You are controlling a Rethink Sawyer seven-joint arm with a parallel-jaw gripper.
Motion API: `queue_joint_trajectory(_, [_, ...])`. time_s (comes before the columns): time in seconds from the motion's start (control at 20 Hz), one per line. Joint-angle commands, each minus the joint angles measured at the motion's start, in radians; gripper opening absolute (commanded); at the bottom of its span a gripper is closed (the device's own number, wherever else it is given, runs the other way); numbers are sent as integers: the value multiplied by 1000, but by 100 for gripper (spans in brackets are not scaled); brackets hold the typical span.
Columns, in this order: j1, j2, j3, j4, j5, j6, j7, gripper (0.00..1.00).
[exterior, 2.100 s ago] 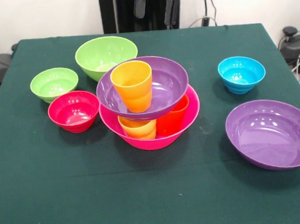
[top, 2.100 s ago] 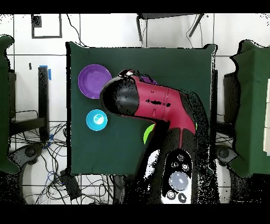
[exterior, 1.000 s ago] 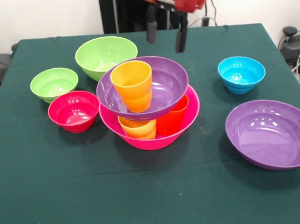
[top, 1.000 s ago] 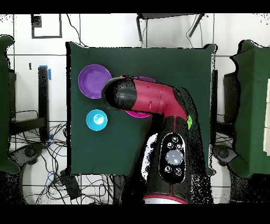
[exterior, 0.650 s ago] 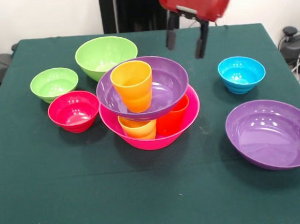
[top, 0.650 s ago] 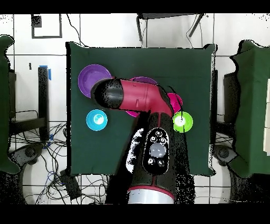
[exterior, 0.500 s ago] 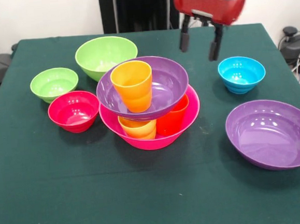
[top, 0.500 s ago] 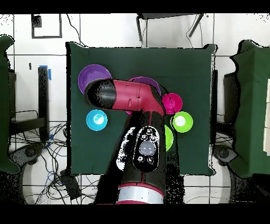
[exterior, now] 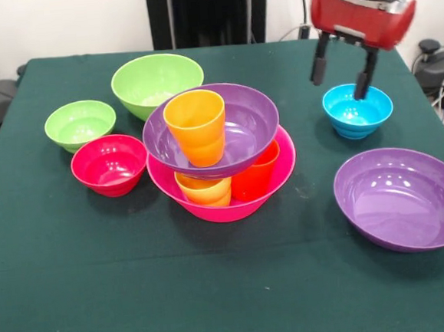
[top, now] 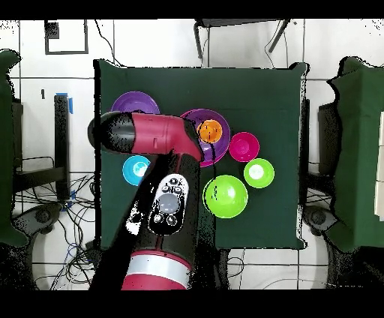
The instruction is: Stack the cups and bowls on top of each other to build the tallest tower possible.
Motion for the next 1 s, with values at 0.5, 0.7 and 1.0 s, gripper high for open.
queue_joint_trajectory(0.5, [224,201,-76,-97,72,22,387,100])
queue_joint_trajectory(0.7, [239,261,-93,-110,72,-37,401,100])
queue_joint_trajectory(1.0, [234,266,-95,-89,65,-63,366,100])
